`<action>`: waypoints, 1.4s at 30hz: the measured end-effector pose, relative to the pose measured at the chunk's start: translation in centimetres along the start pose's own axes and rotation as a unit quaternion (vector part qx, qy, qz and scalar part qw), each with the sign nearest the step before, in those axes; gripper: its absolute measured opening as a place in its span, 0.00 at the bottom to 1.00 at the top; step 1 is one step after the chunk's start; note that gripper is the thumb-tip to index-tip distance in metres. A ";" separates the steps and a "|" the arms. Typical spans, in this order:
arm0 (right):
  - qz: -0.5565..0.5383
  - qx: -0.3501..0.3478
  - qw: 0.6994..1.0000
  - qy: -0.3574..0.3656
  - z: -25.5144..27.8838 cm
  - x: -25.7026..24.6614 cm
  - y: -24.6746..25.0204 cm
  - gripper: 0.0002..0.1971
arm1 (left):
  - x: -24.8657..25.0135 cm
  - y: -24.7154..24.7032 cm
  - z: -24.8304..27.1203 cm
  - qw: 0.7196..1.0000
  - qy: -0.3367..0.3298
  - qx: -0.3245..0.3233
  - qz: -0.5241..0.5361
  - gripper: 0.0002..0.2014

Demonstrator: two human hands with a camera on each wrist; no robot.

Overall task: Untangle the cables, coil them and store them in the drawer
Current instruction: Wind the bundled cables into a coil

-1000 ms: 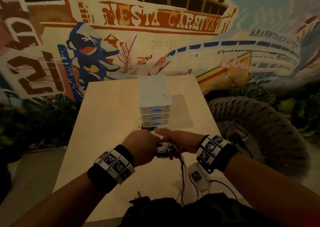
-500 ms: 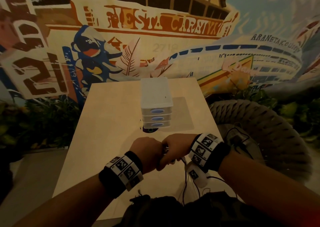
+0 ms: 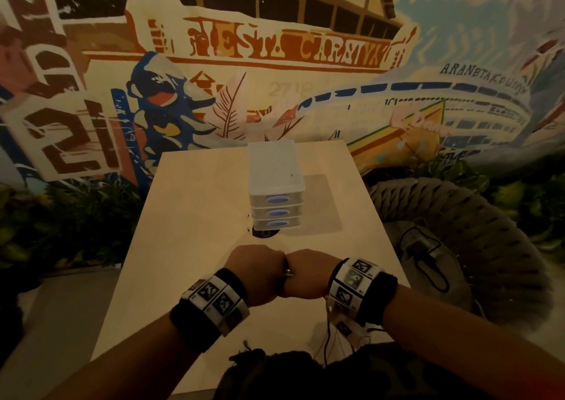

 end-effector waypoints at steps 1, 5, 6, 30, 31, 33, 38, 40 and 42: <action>-0.006 -0.006 1.000 0.001 0.1 0.0 0.1 0.13 | -0.5 -0.1 0.1 0.999 -0.012 0.024 0.021 0.18; -0.104 -0.030 0.994 -0.002 1.0 1.0 1.4 0.09 | -4.1 -1.5 0.6 0.965 -0.066 0.018 0.254 0.43; -0.141 -0.027 0.990 0.000 1.3 1.3 1.9 0.07 | -5.3 -1.8 0.9 0.941 -0.063 0.031 0.331 0.44; -0.322 -0.033 0.924 0.202 2.9 -3.2 3.4 0.17 | -5.2 3.8 1.9 0.687 -0.151 0.279 0.654 0.03; -0.308 -0.023 0.932 0.189 2.4 -2.7 3.2 0.13 | -5.4 3.7 1.7 0.677 -0.145 0.291 0.661 0.03; -0.279 -0.030 0.946 0.165 1.7 -1.6 2.6 0.07 | -5.9 3.7 1.5 0.640 -0.140 0.294 0.695 0.04; -0.280 -0.038 0.954 0.101 1.1 0.9 1.9 0.16 | -7.1 3.9 1.6 0.648 -0.117 0.285 0.697 0.08; -0.261 -0.027 0.962 0.081 1.1 2.1 1.9 0.17 | -7.9 3.5 1.6 0.691 -0.087 0.281 0.661 0.12; -0.276 -0.023 0.959 0.052 1.3 3.1 2.1 0.16 | -8.5 2.9 1.5 0.762 -0.054 0.267 0.588 0.15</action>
Point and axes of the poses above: each hand's wrist, its own z-axis away from the middle knuckle, its own y-axis out of the back of the hand, x = y × z, the point moved 4 cm from there along -z, towards the middle knuckle, and after that the axes turned 14 degrees about -z, right-handed, at the moved point
